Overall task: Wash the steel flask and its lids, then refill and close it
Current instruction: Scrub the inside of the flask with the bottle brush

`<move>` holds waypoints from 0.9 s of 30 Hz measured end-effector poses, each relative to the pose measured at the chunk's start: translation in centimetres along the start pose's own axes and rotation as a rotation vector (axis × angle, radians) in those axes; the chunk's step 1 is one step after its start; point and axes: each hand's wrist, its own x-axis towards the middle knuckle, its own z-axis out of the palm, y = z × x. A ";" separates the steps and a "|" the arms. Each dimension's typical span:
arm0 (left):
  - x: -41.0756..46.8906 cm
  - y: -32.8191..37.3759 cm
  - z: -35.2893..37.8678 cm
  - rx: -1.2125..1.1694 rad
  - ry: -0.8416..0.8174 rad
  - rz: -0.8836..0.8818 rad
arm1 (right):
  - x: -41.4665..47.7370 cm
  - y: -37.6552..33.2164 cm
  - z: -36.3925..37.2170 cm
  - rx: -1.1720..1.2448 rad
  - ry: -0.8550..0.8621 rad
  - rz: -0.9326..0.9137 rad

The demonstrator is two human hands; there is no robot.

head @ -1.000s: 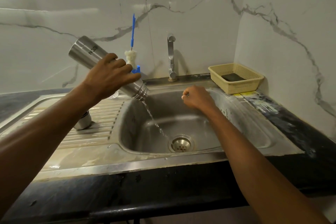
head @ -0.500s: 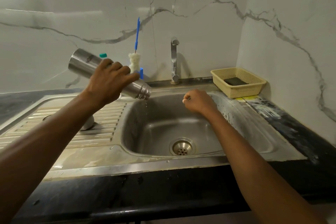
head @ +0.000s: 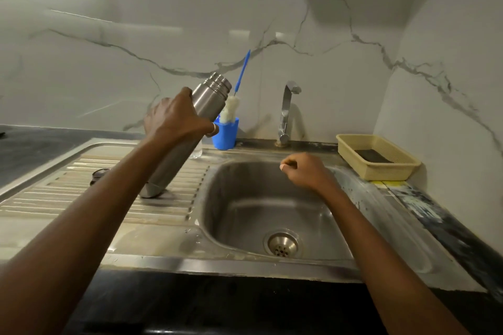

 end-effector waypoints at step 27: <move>1.4 -3.2 5.2 -0.284 -0.033 -0.228 | 20.1 -17.2 -3.2 -1.354 -0.060 -0.456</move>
